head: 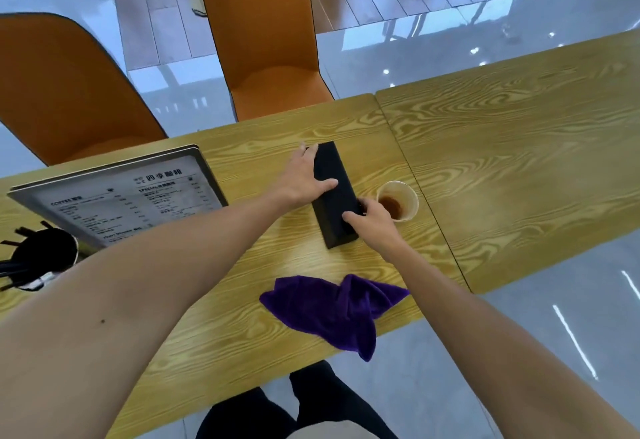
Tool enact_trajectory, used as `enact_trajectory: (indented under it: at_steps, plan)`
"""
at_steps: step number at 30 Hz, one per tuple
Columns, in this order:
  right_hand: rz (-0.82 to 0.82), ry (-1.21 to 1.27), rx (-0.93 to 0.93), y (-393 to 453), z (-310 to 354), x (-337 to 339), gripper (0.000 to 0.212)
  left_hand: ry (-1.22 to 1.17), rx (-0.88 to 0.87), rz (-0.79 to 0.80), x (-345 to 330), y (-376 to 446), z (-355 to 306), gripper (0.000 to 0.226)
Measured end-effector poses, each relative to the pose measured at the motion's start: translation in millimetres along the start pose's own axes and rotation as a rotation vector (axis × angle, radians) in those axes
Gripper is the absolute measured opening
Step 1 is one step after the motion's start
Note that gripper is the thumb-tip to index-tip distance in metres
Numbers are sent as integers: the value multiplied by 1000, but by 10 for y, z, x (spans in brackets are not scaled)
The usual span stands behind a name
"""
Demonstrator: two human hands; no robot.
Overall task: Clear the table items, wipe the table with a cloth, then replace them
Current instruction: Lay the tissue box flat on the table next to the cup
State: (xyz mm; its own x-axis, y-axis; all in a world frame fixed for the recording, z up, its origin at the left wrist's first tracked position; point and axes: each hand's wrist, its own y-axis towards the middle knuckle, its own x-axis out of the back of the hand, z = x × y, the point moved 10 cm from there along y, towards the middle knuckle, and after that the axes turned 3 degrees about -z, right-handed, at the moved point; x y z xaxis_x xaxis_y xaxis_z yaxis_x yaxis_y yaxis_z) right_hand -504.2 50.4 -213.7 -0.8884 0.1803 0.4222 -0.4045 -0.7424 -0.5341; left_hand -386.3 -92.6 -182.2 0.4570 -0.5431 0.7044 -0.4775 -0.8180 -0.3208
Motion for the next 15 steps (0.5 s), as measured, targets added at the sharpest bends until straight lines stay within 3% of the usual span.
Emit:
enact_trajectory:
  at_steps: [7, 12, 15]
  plan:
    - [137, 141, -83, 103, -32, -61, 46, -16, 16, 5, -23, 18, 122, 96]
    - [178, -117, -9, 147, 181, -151, 54, -100, 78, -81, 104, -117, 266, 97]
    - [156, -450, 91, 135, 371, -160, 57, -155, 150, -91, 127, -236, 486, 93]
